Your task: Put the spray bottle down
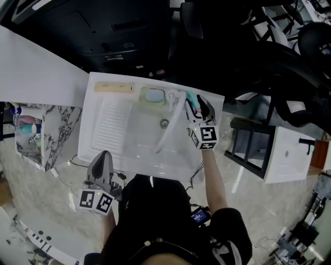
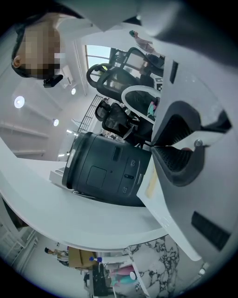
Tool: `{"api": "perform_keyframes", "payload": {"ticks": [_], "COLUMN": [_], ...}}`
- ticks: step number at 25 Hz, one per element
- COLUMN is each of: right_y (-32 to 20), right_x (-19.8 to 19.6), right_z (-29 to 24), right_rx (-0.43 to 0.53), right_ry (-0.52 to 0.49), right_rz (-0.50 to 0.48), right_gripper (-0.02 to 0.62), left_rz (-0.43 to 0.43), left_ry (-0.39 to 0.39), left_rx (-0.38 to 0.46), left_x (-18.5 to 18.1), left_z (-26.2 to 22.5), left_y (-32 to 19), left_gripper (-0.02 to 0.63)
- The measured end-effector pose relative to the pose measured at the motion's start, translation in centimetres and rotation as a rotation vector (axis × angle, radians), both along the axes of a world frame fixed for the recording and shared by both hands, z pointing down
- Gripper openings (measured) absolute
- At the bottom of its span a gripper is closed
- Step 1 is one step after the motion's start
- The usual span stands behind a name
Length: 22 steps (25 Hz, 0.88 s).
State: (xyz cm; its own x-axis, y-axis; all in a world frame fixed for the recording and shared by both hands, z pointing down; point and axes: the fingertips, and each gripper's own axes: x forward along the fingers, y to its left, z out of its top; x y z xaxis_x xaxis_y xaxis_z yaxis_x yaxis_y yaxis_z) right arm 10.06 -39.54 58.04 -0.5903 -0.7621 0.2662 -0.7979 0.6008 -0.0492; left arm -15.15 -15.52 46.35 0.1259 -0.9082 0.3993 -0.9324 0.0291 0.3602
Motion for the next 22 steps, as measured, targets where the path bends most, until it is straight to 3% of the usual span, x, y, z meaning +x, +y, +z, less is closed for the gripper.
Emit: {"api": "perform_keyframes", "payload": {"ticks": [10, 18, 19, 20, 22], "right_y": [1.5, 7.3, 8.5, 9.7, 12.2], "right_x": [0.3, 4.1, 4.7, 5.2, 6.1], "right_z": [-1.3, -4.6, -5.2, -5.9, -7.6], "right_rx": [0.007, 0.028, 0.031, 0.035, 0.045], "right_ry": [-0.002, 0.033, 0.037, 0.038, 0.03], "right_rz": [-0.021, 0.072, 0.085, 0.097, 0.115], "right_gripper": [0.263, 0.296, 0.281, 0.227, 0.054], "left_rz": [0.02, 0.076, 0.088, 0.101, 0.132], "left_ry": [0.0, 0.013, 0.015, 0.017, 0.02], "left_rx": [0.012, 0.076, 0.086, 0.097, 0.12], "left_x": [0.3, 0.5, 0.6, 0.8, 1.3], "left_z": [-0.4, -1.6, -1.8, -1.9, -2.3], "left_y": [1.0, 1.2, 1.1, 1.0, 0.7], "left_gripper": [0.008, 0.008, 0.008, 0.008, 0.008]}}
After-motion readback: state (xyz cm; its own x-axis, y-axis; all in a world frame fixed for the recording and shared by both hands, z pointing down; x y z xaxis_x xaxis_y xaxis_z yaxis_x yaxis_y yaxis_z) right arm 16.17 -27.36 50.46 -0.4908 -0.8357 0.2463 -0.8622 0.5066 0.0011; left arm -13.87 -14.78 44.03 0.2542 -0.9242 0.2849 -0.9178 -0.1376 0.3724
